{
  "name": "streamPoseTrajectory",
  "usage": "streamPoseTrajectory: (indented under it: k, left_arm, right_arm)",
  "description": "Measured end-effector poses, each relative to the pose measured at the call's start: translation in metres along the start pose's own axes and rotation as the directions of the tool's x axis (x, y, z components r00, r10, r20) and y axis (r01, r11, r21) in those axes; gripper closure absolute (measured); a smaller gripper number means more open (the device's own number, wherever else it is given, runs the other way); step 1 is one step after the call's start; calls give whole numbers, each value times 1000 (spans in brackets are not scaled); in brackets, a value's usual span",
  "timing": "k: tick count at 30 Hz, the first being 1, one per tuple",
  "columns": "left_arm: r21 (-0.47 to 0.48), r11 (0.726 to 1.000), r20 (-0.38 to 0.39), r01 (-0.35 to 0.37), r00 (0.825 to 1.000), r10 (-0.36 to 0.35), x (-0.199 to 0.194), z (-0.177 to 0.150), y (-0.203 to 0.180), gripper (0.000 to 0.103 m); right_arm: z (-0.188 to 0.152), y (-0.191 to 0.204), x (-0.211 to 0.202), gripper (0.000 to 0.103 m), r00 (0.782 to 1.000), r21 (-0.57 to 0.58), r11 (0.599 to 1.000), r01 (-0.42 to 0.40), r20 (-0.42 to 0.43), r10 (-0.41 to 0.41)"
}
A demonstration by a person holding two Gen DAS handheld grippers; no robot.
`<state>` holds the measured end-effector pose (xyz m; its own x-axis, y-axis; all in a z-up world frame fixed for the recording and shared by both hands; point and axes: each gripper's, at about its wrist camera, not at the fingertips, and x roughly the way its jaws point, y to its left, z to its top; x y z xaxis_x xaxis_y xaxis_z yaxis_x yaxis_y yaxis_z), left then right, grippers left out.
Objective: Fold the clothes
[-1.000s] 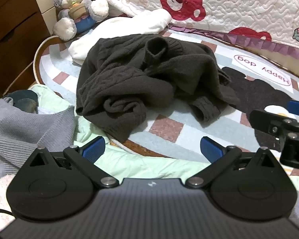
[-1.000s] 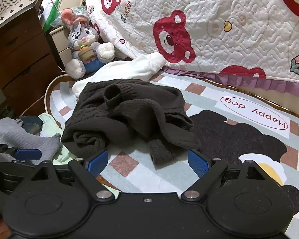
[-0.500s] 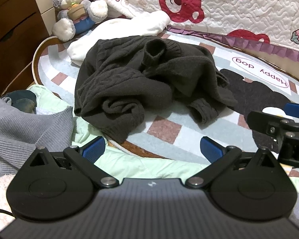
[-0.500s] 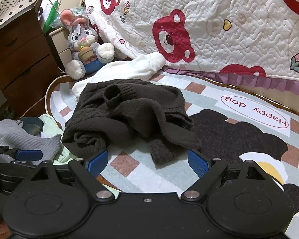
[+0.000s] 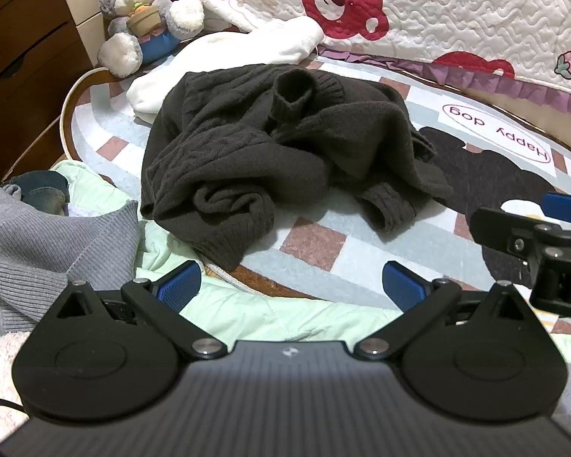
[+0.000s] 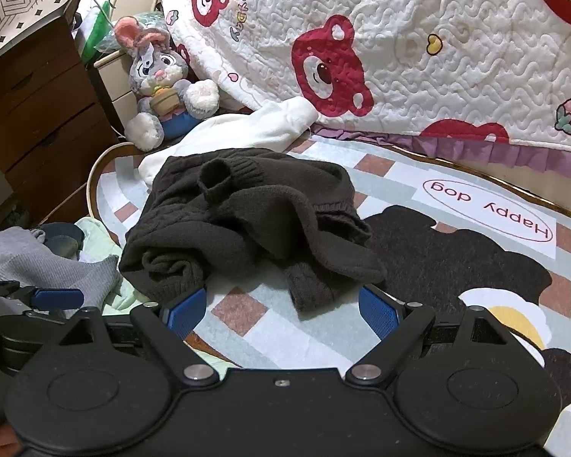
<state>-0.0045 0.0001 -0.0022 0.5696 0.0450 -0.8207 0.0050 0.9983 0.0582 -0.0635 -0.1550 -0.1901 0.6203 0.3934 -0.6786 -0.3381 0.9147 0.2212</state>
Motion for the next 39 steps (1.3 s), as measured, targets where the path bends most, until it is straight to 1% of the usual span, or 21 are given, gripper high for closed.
streamPoseTrajectory:
  k: [32, 35, 39]
  left_arm:
    - [1, 1000, -23, 2, 1000, -2, 3, -4, 3, 0]
    - [5, 1000, -20, 7, 1000, -7, 2, -4, 2, 0]
    - [11, 1000, -9, -8, 1000, 8, 5, -7, 2, 0]
  right_arm:
    - [-3, -3, 2, 13, 1000, 10, 1000, -10, -13, 10]
    - [-4, -4, 2, 13, 1000, 13, 1000, -8, -12, 9]
    - [-6, -5, 6, 13, 1000, 14, 1000, 7, -17, -6]
